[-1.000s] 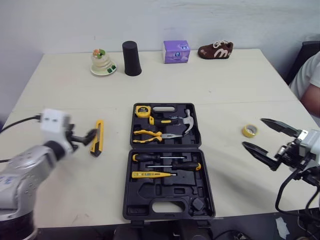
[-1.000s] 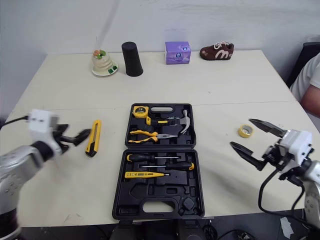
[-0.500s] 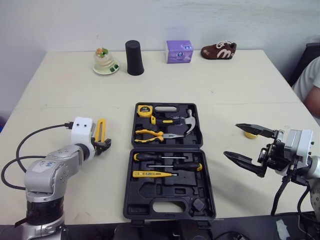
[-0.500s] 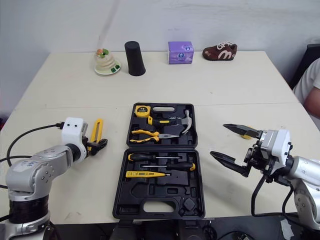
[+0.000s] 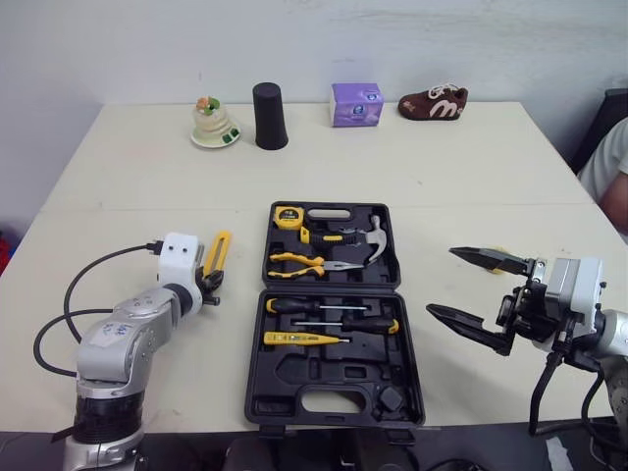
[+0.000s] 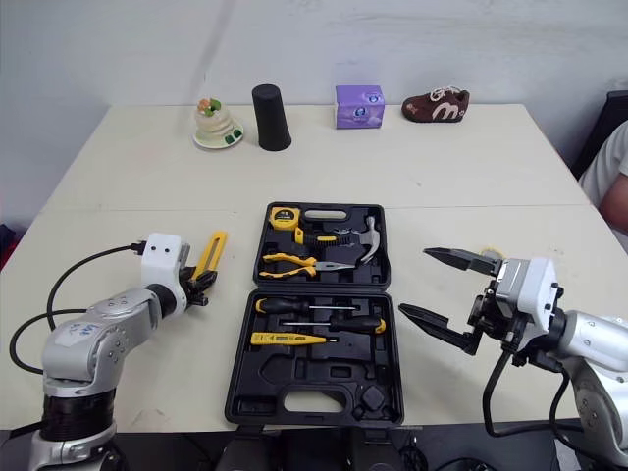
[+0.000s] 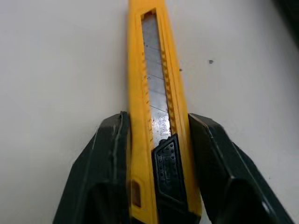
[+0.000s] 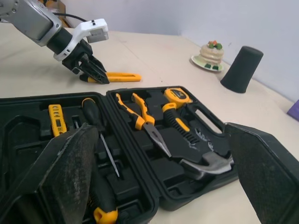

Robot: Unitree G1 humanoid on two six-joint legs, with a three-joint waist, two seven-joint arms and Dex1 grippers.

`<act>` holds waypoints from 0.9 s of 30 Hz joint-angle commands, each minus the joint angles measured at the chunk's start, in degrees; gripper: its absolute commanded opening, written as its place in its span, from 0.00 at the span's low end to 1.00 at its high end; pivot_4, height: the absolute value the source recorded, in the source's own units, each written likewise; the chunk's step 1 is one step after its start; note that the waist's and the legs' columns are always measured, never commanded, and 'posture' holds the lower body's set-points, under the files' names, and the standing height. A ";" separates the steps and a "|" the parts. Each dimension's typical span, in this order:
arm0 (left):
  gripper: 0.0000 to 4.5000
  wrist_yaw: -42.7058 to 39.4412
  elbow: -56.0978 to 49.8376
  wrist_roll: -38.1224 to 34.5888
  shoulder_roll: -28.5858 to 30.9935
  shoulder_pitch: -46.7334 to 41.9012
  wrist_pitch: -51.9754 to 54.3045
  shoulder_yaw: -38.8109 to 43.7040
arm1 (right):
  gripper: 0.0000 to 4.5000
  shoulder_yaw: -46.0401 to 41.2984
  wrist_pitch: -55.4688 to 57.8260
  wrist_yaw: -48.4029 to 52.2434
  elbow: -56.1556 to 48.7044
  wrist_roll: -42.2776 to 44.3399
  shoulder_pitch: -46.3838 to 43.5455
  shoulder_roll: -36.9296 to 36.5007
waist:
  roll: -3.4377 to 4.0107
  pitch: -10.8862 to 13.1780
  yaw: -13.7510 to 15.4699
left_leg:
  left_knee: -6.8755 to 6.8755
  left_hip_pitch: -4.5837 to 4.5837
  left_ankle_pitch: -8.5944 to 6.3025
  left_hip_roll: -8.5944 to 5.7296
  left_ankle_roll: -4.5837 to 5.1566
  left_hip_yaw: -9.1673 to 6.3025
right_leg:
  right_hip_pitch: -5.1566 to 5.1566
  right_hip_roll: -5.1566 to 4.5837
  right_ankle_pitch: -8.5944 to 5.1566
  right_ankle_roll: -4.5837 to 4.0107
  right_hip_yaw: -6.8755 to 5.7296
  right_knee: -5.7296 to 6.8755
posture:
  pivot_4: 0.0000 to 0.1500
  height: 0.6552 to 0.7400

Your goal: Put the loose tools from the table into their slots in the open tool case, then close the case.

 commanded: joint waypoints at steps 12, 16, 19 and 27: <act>0.30 -42.49 5.37 -3.30 14.65 -1.12 -41.68 -0.84 | 1.00 -8.38 -8.43 6.04 4.75 -4.12 10.97 0.87 | -0.23 0.15 0.20 | -0.25 -0.28 -0.05 0.00 0.04 0.01 | -0.18 -0.03 -0.04 -0.13 -0.13 -0.30 | 1.00 1.00; 0.30 -55.15 4.47 -10.13 16.52 -6.41 -39.13 -6.19 | 1.00 -9.19 -10.90 10.13 8.05 -4.46 11.90 -0.38 | -0.20 0.16 0.03 | -0.25 -0.33 -0.12 0.02 0.08 0.11 | -0.16 0.01 -0.03 -0.09 -0.15 -0.50 | 1.00 1.00; 0.30 -61.07 -1.54 -12.23 18.32 -6.61 -36.65 -11.87 | 1.00 -10.32 -11.72 11.81 8.27 -3.86 13.68 -0.20 | -0.15 0.19 -0.34 | -0.23 -0.29 -0.17 0.03 0.05 0.31 | -0.17 0.12 -0.04 -0.05 -0.05 -0.54 | 1.00 1.00; 0.30 -60.45 -9.40 -6.76 17.65 -3.84 -34.35 -24.84 | 1.00 -13.46 -11.33 13.68 1.59 -1.26 21.94 0.99 | 0.17 0.35 -0.07 | -0.20 -0.20 -0.19 0.06 -0.09 0.26 | -0.18 0.26 -0.14 -0.02 0.06 -0.47 | 1.00 1.00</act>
